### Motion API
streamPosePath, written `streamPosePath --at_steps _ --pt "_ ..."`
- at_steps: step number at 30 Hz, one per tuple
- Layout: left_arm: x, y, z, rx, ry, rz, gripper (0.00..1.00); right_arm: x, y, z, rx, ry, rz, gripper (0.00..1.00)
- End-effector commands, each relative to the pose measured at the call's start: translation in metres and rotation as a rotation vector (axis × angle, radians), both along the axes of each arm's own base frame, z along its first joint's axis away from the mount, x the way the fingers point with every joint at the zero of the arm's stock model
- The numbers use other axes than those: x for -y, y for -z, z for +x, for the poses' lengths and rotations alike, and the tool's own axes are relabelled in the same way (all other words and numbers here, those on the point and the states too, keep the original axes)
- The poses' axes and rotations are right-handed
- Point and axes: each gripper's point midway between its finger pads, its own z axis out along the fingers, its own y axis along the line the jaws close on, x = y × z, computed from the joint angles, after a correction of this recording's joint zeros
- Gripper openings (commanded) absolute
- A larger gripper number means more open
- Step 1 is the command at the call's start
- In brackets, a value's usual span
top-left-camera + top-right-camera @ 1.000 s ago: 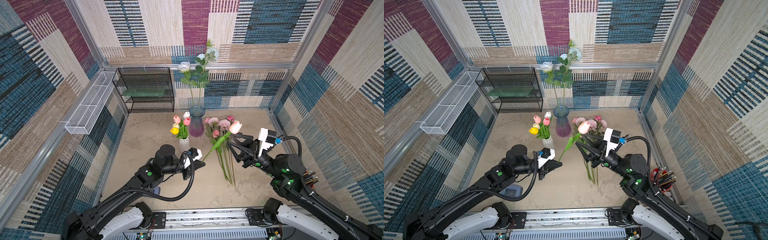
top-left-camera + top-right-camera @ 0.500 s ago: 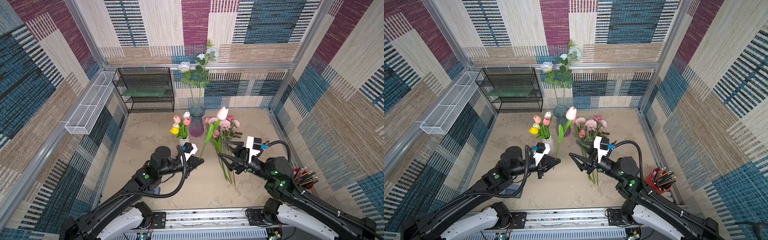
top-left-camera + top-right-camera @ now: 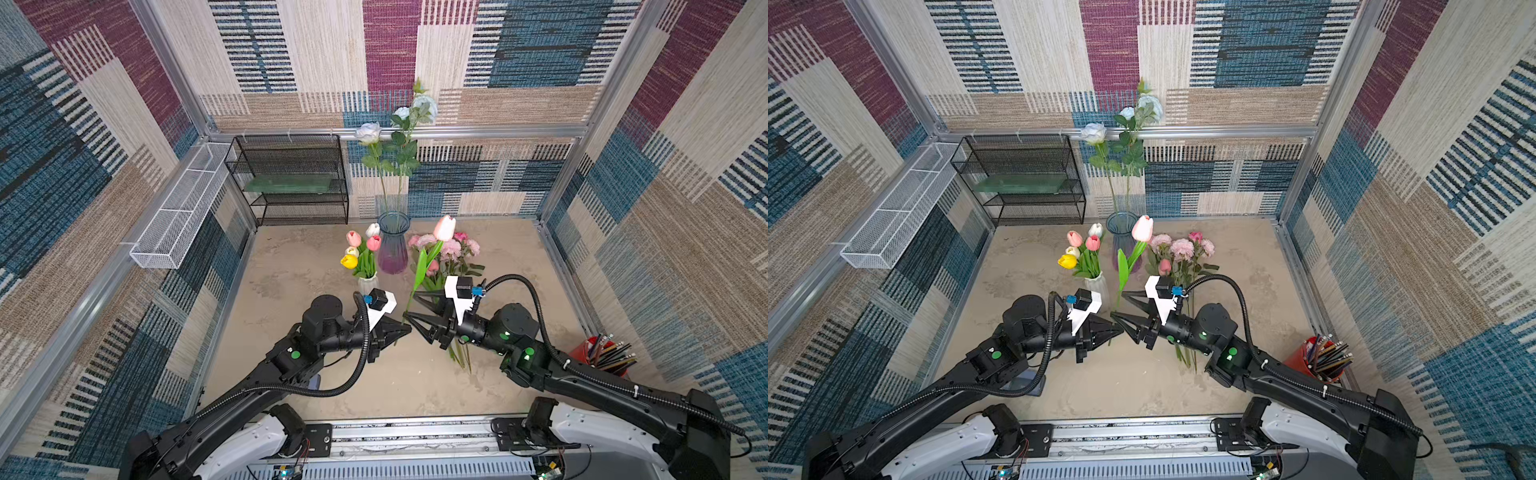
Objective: Pick out pink flowers from the vase
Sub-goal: Pick up the flower from the vase, then place the flower at the center of the board.
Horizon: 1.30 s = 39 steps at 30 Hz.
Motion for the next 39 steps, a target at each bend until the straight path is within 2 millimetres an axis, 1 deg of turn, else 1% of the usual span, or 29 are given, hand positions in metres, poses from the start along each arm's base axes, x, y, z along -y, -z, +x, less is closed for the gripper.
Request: streamPosePath --at_steps 1,9,11,12,14,17,21,23,24,25,26,28,29,31,33,34,36,39 --pt "0.001 -0.012 -0.003 0.033 0.022 -0.044 0.00 -0.003 -0.013 -0.001 0.034 -0.005 0.037 0.47" --pt "0.001 -0.012 -0.004 0.035 0.022 -0.049 0.00 -0.001 -0.015 -0.006 0.038 -0.028 0.066 0.14" --pt "0.001 -0.013 -0.004 0.037 0.020 -0.050 0.00 -0.002 -0.017 -0.008 0.047 -0.045 0.065 0.02" --pt "0.001 -0.012 -0.003 0.035 0.016 -0.047 0.00 -0.003 -0.018 -0.009 0.052 -0.050 0.063 0.00" --pt "0.001 -0.012 -0.003 0.033 0.012 -0.043 0.00 -0.003 -0.020 -0.009 0.054 -0.053 0.059 0.00" --pt "0.000 -0.011 -0.002 0.033 0.004 -0.040 0.15 0.000 -0.024 -0.007 0.054 -0.034 0.057 0.00" --pt "-0.002 -0.012 0.000 0.041 -0.021 -0.035 0.36 0.009 -0.025 0.005 0.029 0.031 0.033 0.00" --pt "-0.004 -0.011 0.001 0.045 -0.036 -0.027 0.41 0.016 -0.019 0.016 -0.017 0.083 -0.004 0.00" --pt "-0.004 -0.011 0.000 0.048 -0.035 -0.026 0.43 0.020 -0.011 0.024 -0.056 0.116 -0.036 0.00" --pt "-0.007 -0.011 0.006 0.054 -0.070 -0.019 0.44 0.025 -0.004 0.033 -0.102 0.152 -0.065 0.00" --pt "-0.008 -0.012 0.007 0.058 -0.081 -0.019 0.44 0.030 0.005 0.041 -0.148 0.184 -0.095 0.00" --pt "-0.011 -0.013 0.009 0.069 -0.107 -0.014 0.44 0.047 0.028 0.061 -0.274 0.275 -0.156 0.00" --pt "-0.012 -0.012 0.011 0.071 -0.123 -0.009 0.44 0.057 0.043 0.070 -0.351 0.323 -0.182 0.00" --pt "-0.015 -0.013 0.014 0.078 -0.150 0.001 0.44 0.083 0.080 0.089 -0.513 0.427 -0.238 0.00" --pt "-0.016 -0.013 0.015 0.082 -0.155 0.004 0.44 0.099 0.112 0.096 -0.641 0.463 -0.307 0.00" --pt "-0.017 -0.014 0.015 0.080 -0.156 0.002 0.44 0.105 0.125 0.097 -0.685 0.483 -0.338 0.00" --pt "-0.017 -0.016 0.015 0.074 -0.160 0.002 0.44 0.112 0.150 0.098 -0.742 0.504 -0.412 0.00" --pt "-0.018 -0.017 0.015 0.056 -0.168 0.003 0.44 0.121 0.181 0.101 -0.795 0.546 -0.511 0.00"
